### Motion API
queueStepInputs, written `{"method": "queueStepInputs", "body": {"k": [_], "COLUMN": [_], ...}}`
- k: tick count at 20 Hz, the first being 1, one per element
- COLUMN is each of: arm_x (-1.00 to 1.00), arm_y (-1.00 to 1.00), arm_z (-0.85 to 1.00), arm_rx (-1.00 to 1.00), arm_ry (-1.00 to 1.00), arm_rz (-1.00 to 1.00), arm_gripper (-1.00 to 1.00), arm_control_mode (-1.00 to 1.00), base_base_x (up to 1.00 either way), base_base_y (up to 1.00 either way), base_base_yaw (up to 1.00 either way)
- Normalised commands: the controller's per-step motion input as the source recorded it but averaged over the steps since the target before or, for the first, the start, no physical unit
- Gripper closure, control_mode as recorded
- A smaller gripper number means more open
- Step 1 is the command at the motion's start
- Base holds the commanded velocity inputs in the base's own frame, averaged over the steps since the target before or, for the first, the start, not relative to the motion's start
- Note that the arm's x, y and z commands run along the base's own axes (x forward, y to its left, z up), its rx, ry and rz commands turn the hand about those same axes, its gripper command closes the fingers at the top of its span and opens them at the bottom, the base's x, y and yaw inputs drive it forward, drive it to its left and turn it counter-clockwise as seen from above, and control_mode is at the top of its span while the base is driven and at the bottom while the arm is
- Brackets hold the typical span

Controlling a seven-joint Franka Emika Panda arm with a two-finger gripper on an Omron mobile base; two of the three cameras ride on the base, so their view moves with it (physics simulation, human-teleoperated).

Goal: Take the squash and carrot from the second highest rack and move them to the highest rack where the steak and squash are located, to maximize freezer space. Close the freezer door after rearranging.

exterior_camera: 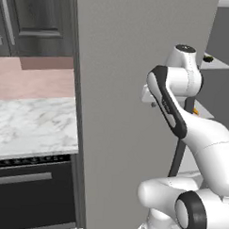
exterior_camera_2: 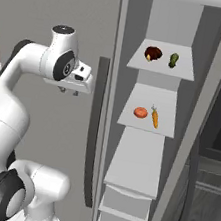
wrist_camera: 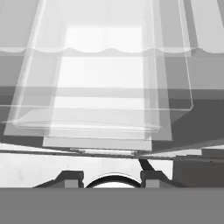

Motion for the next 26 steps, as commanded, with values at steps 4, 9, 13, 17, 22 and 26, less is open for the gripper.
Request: {"method": "queueStepInputs", "body": {"k": [4, 9, 13, 17, 22, 26], "arm_x": [-0.03, 0.0, 0.0, 0.0, 0.0, 0.0], "arm_y": [0.0, 0.0, 0.0, 0.0, 0.0, 0.0], "arm_z": [0.0, 0.0, 0.0, 0.0, 0.0, 0.0], "arm_rx": [0.0, 0.0, 0.0, 0.0, 0.0, 0.0], "arm_ry": [-0.01, 0.0, 0.0, 0.0, 0.0, 0.0], "arm_rz": [0.0, 0.0, 0.0, 0.0, 0.0, 0.0], "arm_gripper": [-1.0, -1.0, -1.0, -1.0, -1.0, -1.0], "arm_control_mode": [1.0, 1.0, 1.0, 1.0, 1.0, 1.0], "base_base_x": [-0.05, -0.51, -0.57, -0.14, 0.0, 0.01], "base_base_y": [0.0, 0.0, 0.0, 0.0, -0.05, -0.17], "base_base_yaw": [0.0, -0.05, -0.22, -0.35, -0.49, -0.38]}}
